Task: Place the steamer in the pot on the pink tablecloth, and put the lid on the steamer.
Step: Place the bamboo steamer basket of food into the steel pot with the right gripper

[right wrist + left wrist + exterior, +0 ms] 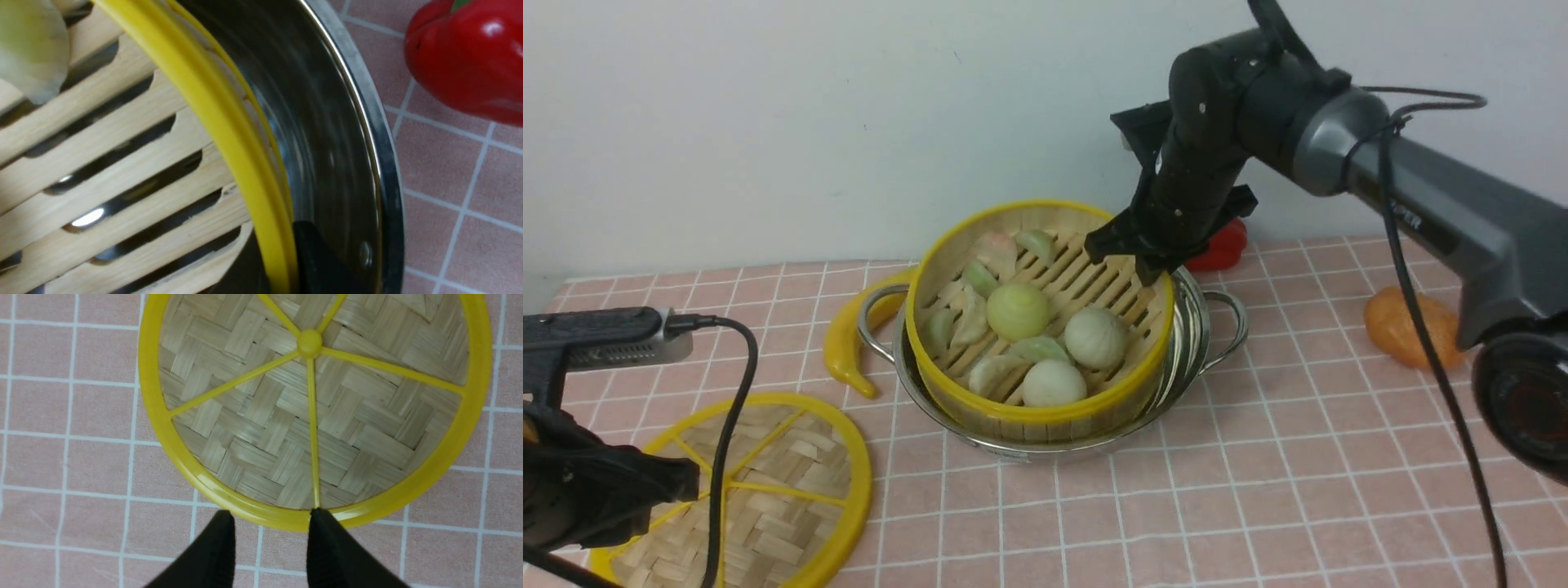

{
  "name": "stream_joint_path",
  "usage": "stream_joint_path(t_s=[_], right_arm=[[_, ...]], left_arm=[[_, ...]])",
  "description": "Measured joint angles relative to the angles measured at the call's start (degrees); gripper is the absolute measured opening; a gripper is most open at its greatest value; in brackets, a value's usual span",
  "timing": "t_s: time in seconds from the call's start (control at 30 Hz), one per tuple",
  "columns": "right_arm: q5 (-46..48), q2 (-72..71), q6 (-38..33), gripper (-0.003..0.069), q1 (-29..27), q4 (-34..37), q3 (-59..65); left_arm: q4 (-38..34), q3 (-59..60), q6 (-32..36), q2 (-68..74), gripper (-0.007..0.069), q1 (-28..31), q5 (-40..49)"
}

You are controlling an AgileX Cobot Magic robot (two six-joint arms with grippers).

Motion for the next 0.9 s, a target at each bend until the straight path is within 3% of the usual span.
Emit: stream_joint_path(t_s=[0.6,0.67,0.9], right_arm=[[-0.4,3.1,2.1,0.0073,0.0,-2.6,-0.8],[-0.5,3.1,2.1,0.0114,0.0,-2.6,-0.8],[-0.7,3.1,1.8,0.0370,-0.1,-2.1,-0.9]], left_arm=[[0.0,0.0,0.0,0.0,0.0241,0.0,-1.8],[0.0,0.0,0.0,0.0,0.0241,0.0,-3.1],[0.0,0.0,0.0,0.1,0.0243,0.0,-8.2]])
